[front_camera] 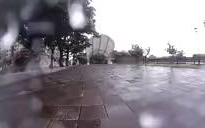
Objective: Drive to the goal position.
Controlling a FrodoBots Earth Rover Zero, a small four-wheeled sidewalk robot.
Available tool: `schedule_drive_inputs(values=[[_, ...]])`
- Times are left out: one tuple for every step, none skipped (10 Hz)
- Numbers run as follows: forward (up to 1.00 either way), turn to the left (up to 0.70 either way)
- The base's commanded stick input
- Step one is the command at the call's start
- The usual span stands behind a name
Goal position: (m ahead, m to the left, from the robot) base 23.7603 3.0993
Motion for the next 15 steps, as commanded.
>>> schedule_drive_inputs(values=[[1.0, 0.0], [1.0, 0.0], [1.0, 0.0], [1.0, 0.0], [1.0, 0.0], [1.0, 0.0], [1.0, 0.0], [1.0, 0.0], [1.0, 0.0], [1.0, 0.0], [1.0, 0.0], [1.0, 0.0], [1.0, 0.0], [1.0, 0.0], [1.0, 0.0]])
